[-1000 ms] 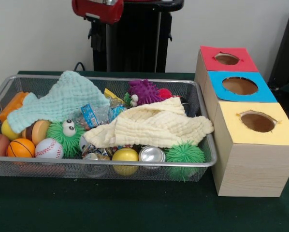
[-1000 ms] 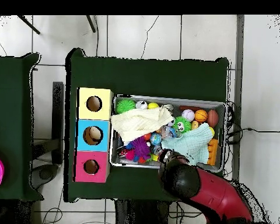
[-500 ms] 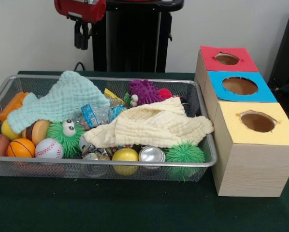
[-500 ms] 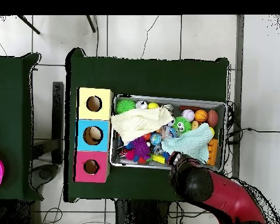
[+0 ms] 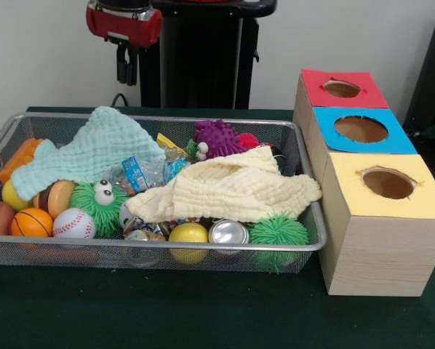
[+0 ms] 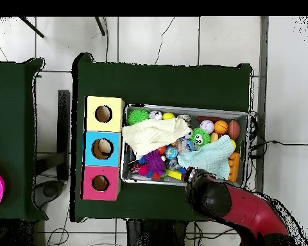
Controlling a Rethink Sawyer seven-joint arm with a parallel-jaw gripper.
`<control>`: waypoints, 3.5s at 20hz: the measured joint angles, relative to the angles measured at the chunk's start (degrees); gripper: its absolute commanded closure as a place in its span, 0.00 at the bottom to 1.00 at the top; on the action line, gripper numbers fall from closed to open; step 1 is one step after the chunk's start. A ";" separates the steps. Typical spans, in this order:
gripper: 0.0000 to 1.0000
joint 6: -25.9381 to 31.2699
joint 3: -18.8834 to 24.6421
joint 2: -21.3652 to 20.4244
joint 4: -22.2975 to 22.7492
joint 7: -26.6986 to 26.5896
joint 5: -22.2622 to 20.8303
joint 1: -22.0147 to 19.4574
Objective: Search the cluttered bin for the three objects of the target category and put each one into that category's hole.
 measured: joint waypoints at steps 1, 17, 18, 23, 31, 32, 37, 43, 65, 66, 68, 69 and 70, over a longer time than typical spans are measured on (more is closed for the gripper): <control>1.00 -0.01 0.18 0.10 -0.02 0.00 -0.12 -0.16; 1.00 -0.02 3.55 4.85 -0.75 0.00 -3.34 -4.74; 1.00 -0.02 3.55 5.20 -0.77 0.00 -3.60 -4.73; 0.00 -0.02 3.66 6.11 -1.01 0.00 -5.47 -4.84; 0.00 -0.02 5.18 6.41 -1.01 0.00 -5.69 -6.75; 0.00 -0.02 5.27 6.40 -1.01 0.00 -5.69 -6.88; 0.00 -0.02 5.30 6.35 -1.01 0.00 -5.69 -7.00; 0.00 -0.02 5.30 6.22 -1.02 0.00 -5.69 -7.00; 0.00 -0.61 3.94 16.97 -8.42 0.00 -5.68 -2.69; 0.00 -0.68 3.65 17.25 -8.43 0.00 -5.68 -2.45; 0.00 -0.85 3.25 17.55 -8.44 0.00 -5.68 -2.18; 0.00 -0.96 3.05 17.68 -8.46 0.00 -5.68 -2.04; 0.00 -1.09 2.84 17.83 -8.51 0.00 -5.67 -1.87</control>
